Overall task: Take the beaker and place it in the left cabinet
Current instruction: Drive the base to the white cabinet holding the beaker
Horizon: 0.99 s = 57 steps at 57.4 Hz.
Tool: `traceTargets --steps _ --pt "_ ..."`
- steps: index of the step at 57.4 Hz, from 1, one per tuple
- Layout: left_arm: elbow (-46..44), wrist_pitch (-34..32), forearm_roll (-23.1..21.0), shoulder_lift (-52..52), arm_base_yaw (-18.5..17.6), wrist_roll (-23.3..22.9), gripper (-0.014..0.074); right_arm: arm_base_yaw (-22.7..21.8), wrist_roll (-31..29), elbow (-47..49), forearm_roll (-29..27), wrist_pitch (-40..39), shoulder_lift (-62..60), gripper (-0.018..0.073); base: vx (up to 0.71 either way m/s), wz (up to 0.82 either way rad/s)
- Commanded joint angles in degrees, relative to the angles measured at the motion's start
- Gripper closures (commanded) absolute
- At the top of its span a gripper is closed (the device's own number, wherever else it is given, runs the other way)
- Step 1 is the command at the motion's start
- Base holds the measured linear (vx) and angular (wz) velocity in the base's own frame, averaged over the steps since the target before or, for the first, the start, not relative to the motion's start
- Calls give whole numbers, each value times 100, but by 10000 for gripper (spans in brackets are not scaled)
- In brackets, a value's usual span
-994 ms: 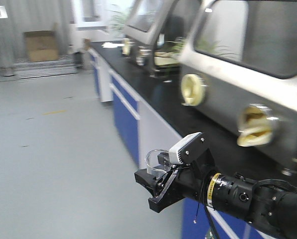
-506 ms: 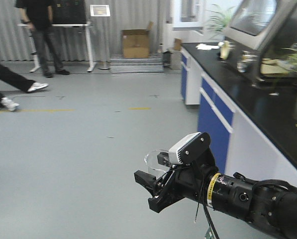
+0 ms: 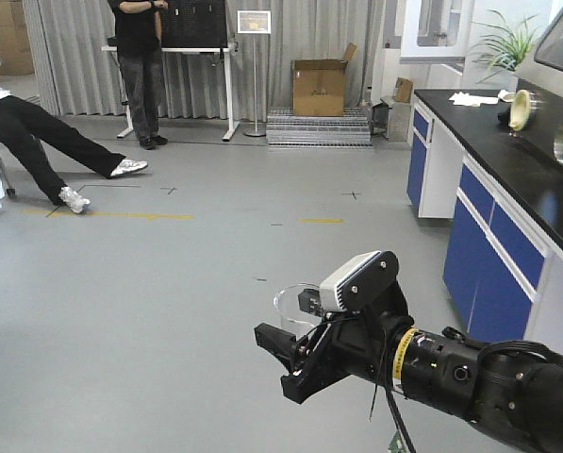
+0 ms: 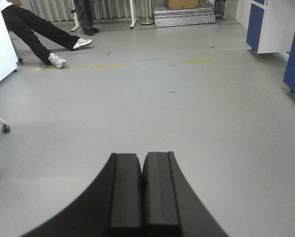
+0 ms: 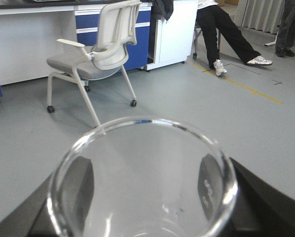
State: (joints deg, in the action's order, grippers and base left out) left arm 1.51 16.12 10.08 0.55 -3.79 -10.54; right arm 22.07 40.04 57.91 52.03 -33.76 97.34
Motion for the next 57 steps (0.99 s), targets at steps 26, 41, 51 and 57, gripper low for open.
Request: traceTargets --steps 26,41,51,57 --pt "-54 -475 -11 100 -40 -20 593 -19 -13 168 -174 -372 -269 331 62 -4" --pt "-54 -475 -11 100 -40 -20 593 -19 -13 168 -174 -372 -269 331 73 -5" --pt "-54 -475 -11 100 -40 -20 593 -19 -13 168 -174 -372 -269 331 77 -3" --pt "-54 -475 -11 100 -40 -20 593 -19 -13 168 -174 -372 -269 331 77 0"
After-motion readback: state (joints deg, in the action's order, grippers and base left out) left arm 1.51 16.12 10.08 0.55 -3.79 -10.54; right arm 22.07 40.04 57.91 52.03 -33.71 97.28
